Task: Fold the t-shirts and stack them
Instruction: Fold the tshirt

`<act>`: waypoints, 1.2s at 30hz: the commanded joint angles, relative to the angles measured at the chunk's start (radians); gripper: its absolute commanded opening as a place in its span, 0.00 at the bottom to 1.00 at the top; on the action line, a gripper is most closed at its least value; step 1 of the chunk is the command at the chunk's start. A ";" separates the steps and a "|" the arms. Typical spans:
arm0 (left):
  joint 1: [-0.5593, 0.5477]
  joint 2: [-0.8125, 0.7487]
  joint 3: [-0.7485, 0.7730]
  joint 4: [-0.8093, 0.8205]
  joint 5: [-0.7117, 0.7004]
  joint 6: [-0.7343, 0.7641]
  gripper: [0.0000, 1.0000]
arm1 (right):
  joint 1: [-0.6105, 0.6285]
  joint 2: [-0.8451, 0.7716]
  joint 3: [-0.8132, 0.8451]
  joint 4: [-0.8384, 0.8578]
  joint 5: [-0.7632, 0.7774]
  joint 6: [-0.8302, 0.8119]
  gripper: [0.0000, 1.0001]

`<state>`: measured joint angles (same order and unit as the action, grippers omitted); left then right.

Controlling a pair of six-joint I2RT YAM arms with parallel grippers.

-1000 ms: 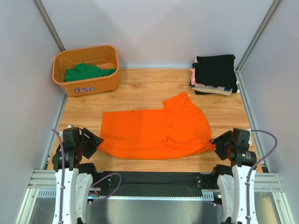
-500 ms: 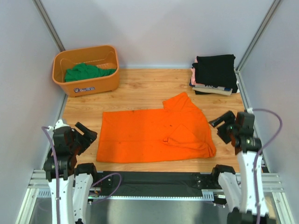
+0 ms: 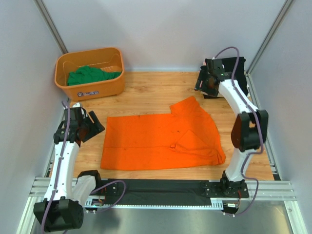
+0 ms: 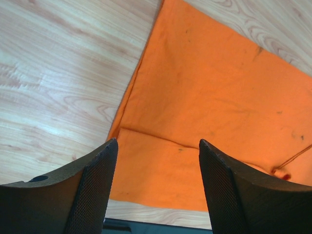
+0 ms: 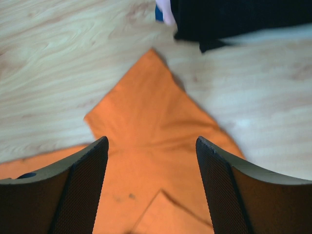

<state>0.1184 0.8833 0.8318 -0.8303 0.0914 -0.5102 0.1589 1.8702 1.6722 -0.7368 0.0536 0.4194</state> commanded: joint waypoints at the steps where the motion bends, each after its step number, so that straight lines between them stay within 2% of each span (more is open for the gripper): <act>1: 0.001 -0.035 -0.019 0.079 0.068 0.059 0.74 | 0.025 0.186 0.199 -0.056 0.106 -0.086 0.73; 7: 0.001 -0.030 -0.030 0.099 0.088 0.068 0.74 | 0.048 0.451 0.475 -0.122 0.175 -0.120 0.73; 17: 0.003 -0.009 -0.028 0.099 0.105 0.068 0.73 | 0.085 0.526 0.420 -0.081 0.170 -0.105 0.65; 18: 0.001 -0.007 -0.028 0.099 0.107 0.068 0.73 | 0.085 0.529 0.406 -0.081 0.169 -0.105 0.59; 21: 0.001 -0.007 -0.030 0.100 0.097 0.064 0.73 | 0.090 0.524 0.368 -0.070 0.163 -0.087 0.50; 23: 0.001 -0.003 -0.028 0.100 0.093 0.064 0.73 | 0.090 0.526 0.351 -0.061 0.155 -0.076 0.49; 26: 0.001 0.005 -0.023 0.099 0.085 0.065 0.72 | 0.090 0.530 0.322 -0.047 0.115 -0.064 0.39; 29: 0.001 0.005 -0.023 0.097 0.077 0.064 0.72 | 0.091 0.523 0.281 -0.032 0.075 -0.045 0.24; 30: 0.001 0.006 -0.022 0.099 0.070 0.062 0.72 | 0.093 0.512 0.268 -0.023 0.068 -0.038 0.12; 32: 0.001 0.019 -0.011 0.099 0.056 0.065 0.72 | 0.096 0.491 0.230 0.005 0.051 -0.036 0.00; 36: 0.001 0.086 0.026 0.112 0.027 0.068 0.71 | 0.111 0.426 0.130 0.077 0.061 -0.021 0.00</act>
<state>0.1181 0.9203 0.8013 -0.7650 0.1497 -0.4625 0.2504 2.3192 1.8915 -0.6643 0.1326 0.3809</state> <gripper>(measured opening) 0.713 0.010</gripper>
